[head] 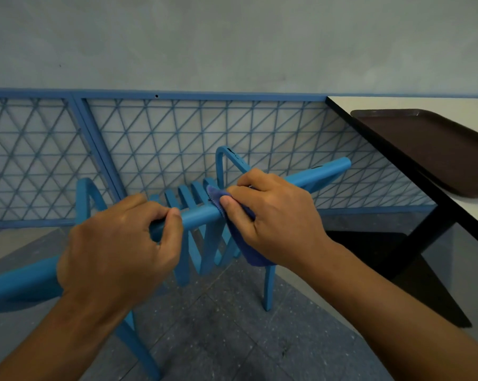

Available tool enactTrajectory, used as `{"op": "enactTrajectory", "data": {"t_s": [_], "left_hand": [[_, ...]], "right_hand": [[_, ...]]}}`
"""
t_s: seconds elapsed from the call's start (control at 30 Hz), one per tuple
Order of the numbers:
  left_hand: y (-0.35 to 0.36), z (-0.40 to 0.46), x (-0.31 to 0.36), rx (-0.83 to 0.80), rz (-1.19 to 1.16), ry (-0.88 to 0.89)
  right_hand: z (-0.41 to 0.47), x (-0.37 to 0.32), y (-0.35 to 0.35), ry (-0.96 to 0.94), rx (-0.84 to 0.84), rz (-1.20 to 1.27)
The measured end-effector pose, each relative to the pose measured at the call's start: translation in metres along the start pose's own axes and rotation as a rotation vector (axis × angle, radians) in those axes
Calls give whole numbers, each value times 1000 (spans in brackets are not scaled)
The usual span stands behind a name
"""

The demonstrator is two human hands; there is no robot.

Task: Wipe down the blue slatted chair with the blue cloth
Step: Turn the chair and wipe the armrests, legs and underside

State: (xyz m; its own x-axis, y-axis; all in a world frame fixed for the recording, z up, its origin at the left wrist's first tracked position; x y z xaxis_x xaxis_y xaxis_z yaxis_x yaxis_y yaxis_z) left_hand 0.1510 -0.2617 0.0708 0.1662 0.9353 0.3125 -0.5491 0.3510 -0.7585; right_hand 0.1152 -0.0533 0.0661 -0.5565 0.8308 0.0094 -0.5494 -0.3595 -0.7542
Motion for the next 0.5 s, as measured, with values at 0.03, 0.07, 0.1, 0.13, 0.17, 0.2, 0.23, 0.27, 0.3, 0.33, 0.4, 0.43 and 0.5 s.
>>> {"op": "enactTrajectory", "data": {"t_s": [0.03, 0.07, 0.1, 0.13, 0.17, 0.2, 0.23, 0.27, 0.3, 0.33, 0.4, 0.43, 0.5], "left_hand": [[-1, 1, -3, -10, -5, -2], [-2, 2, -5, -23, -11, -12], [-2, 3, -5, -34, -15, -22], [-2, 4, -4, -47, -14, -32], [-2, 6, -3, -61, -7, -40], [-1, 8, -1, -79, 2, -46], [0, 11, 2, -99, 16, -47], [3, 15, 5, -126, 34, -44], [6, 19, 9, -155, 49, -34], [10, 23, 14, -181, 53, -22], [19, 29, 28, -222, 60, 2], [23, 31, 37, -227, 78, 19], [32, 35, 53, -216, 92, 58]], "right_hand": [[0, 4, 0, -5, -2, -11], [0, 10, 0, 3, -1, -22], [-1, 19, 0, 21, 8, -28], [-2, 30, -1, 45, 25, -25], [-4, 42, -2, 73, 49, -17], [-7, 53, -4, 103, 78, -13], [-9, 62, -5, 129, 107, -14], [-11, 67, -5, 148, 130, -20], [-14, 67, -3, 162, 147, -26], [-16, 64, -1, 175, 161, -33], [-20, 52, 4, 191, 182, -35], [-23, 48, 6, 187, 187, -29], [-26, 46, 6, 157, 177, -8]]}}
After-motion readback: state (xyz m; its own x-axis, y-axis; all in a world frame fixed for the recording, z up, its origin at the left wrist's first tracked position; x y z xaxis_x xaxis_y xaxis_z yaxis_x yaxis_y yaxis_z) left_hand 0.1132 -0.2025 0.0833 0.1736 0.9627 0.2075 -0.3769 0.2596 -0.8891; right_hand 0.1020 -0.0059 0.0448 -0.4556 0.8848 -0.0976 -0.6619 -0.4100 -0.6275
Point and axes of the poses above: each hand's wrist, its own z-axis towards the middle knuckle, its own y-axis out of the palm, x = y × z, the point moved 2 cm from there along z, towards the middle knuckle, and after that the axes turned 7 degrees about -y, right-handed, at the moved point
